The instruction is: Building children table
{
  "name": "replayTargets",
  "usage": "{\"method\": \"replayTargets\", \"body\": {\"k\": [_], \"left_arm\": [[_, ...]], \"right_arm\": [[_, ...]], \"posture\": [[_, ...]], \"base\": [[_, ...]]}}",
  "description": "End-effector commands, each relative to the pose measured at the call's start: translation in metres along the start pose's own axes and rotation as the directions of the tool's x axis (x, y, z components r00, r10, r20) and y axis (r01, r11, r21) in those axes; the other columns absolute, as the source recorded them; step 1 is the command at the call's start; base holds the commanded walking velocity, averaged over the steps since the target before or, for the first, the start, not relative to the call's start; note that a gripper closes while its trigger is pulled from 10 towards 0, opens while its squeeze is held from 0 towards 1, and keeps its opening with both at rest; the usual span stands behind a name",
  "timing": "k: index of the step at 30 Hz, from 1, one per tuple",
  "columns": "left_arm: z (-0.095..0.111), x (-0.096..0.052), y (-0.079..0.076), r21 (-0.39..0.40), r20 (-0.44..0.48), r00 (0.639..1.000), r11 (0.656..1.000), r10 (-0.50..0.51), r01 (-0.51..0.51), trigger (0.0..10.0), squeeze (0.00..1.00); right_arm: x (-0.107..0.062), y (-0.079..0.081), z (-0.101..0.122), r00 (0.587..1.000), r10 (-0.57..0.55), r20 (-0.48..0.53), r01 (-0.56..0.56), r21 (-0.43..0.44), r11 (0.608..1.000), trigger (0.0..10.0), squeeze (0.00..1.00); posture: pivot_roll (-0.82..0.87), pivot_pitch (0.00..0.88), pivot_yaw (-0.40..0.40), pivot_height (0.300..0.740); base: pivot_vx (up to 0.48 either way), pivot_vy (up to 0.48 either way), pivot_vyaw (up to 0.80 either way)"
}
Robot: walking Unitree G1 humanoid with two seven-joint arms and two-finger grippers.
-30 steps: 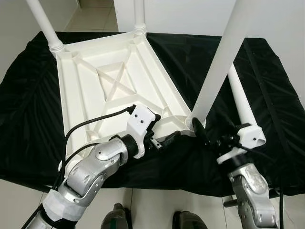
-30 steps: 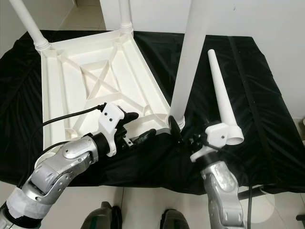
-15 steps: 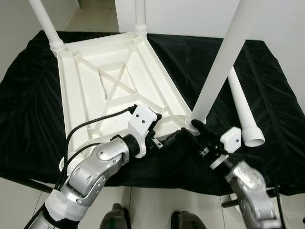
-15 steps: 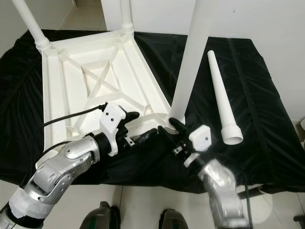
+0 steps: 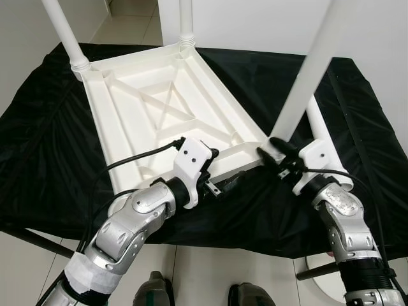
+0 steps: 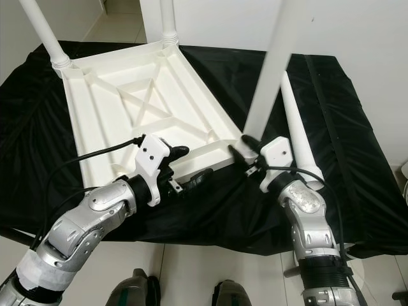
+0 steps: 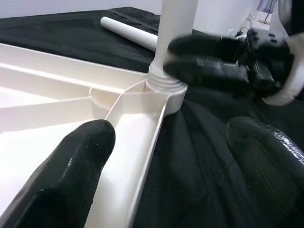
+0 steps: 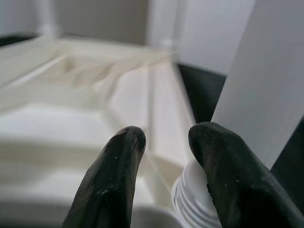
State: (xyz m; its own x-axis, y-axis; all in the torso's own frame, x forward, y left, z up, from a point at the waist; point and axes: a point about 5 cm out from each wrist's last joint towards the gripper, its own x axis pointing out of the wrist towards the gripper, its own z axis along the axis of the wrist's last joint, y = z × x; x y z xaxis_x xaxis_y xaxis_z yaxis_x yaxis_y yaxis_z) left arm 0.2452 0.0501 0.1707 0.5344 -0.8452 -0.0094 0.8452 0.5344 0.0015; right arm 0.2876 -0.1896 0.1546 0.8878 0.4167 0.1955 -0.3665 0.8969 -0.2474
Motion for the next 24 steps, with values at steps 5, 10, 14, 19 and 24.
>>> {"method": "replayTargets", "body": {"k": [5,10,14,19,24], "left_arm": [[-0.002,-0.001,0.006,0.017,0.001,1.000,1.000,0.009,-0.009,10.0,0.00],[-0.005,0.002,0.022,0.067,-0.006,0.995,0.992,0.104,-0.104,10.0,0.00],[-0.019,0.006,0.044,0.152,-0.106,0.968,0.966,0.226,-0.208,10.0,0.00],[-0.032,0.007,0.076,0.142,-0.216,0.903,0.927,0.370,-0.346,10.0,0.00],[-0.042,0.004,0.083,0.165,-0.288,0.887,0.932,0.360,-0.324,10.0,0.00]], "right_arm": [[-0.007,0.022,0.009,0.996,-0.016,0.089,0.009,0.080,0.997,10.0,0.00],[-0.014,0.050,0.009,0.993,0.059,0.100,-0.074,0.147,0.986,10.0,0.00],[-0.013,0.053,0.007,0.995,0.012,0.095,-0.027,0.162,0.986,10.0,0.00],[-0.005,0.055,0.018,0.991,-0.012,0.134,-0.019,0.223,0.975,10.0,0.00],[0.003,0.046,0.032,0.983,-0.057,0.173,0.016,0.231,0.973,10.0,0.00]], "posture": [[0.01,0.062,0.027,0.740],[0.01,0.063,0.037,0.740],[0.00,0.063,0.053,0.740],[-0.01,0.061,0.062,0.740],[-0.01,0.058,0.070,0.740]], "base": [[0.000,0.000,0.00],[0.000,0.000,0.00],[0.000,0.000,0.00],[0.000,0.000,0.00],[0.000,0.000,0.00]]}}
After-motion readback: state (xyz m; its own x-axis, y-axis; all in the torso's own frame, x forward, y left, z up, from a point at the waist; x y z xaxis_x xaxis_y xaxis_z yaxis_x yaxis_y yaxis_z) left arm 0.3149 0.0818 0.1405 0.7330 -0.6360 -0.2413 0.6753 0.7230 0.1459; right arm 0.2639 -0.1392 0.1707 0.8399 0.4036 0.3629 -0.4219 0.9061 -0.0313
